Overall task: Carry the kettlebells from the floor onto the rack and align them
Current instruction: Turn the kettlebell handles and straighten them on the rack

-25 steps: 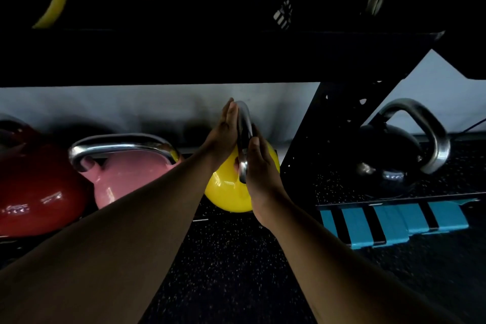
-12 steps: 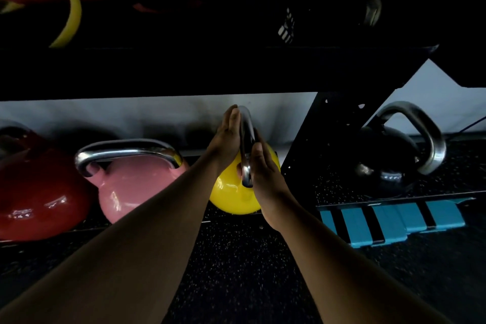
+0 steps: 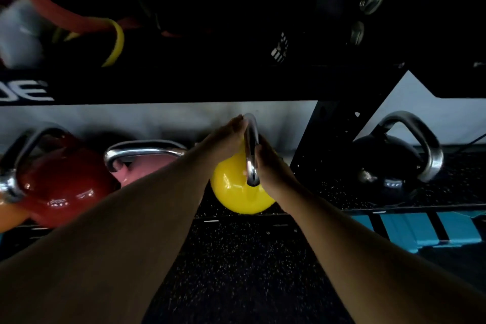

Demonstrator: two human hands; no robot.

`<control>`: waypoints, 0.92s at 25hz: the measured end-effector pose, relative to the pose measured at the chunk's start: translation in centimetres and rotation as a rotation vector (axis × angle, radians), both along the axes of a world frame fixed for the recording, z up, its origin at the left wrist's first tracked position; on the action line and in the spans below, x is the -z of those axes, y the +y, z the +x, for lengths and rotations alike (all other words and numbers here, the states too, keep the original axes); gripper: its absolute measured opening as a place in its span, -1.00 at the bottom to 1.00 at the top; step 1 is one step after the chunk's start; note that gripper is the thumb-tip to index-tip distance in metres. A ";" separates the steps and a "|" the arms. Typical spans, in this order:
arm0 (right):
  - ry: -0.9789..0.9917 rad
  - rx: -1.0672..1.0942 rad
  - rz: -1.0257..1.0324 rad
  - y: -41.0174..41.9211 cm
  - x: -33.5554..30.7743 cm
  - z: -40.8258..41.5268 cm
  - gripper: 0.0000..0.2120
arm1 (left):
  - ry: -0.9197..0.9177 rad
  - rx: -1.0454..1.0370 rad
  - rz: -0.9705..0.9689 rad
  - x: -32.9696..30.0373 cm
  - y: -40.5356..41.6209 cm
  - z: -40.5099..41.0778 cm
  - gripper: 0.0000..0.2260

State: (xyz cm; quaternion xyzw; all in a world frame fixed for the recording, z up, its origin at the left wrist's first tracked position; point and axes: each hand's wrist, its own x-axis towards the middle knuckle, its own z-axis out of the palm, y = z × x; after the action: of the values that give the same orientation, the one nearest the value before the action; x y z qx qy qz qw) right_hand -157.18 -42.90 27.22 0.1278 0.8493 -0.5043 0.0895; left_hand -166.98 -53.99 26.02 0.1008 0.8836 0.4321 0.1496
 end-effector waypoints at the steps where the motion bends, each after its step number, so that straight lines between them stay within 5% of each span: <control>1: -0.007 -0.079 0.174 0.5 -0.6 -0.1 -0.53 | 0.056 0.056 -0.166 -0.5 -1.2 0.4 -0.37; 4: 0.071 -0.102 0.557 1.5 -2.9 0.2 -0.48 | 0.273 0.166 -0.690 -1.8 -5.5 2.8 -0.53; 6: 0.176 -0.202 0.807 0.4 -4.1 0.4 -0.43 | 0.358 0.128 -0.758 -3.1 -8.6 4.4 -0.57; 15: 0.271 -0.443 0.865 -14.4 -2.8 -3.6 -0.39 | 0.451 -0.045 -0.646 -2.6 -22.8 4.7 -0.58; 20: 0.246 -0.431 0.916 -18.7 -1.7 -5.7 -0.42 | 0.315 -0.043 -0.494 -1.8 -26.6 3.3 -0.61; 23: 0.186 -0.339 0.740 -18.5 -0.6 -5.1 -0.23 | 0.084 -0.171 -0.181 0.2 -25.3 4.1 -0.50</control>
State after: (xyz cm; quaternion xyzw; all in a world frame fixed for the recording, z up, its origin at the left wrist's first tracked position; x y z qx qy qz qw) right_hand -162.28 -61.43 27.80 -0.0363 0.9867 -0.1527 0.0422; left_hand -162.91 -79.27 25.83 0.0292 0.9299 0.3571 0.0834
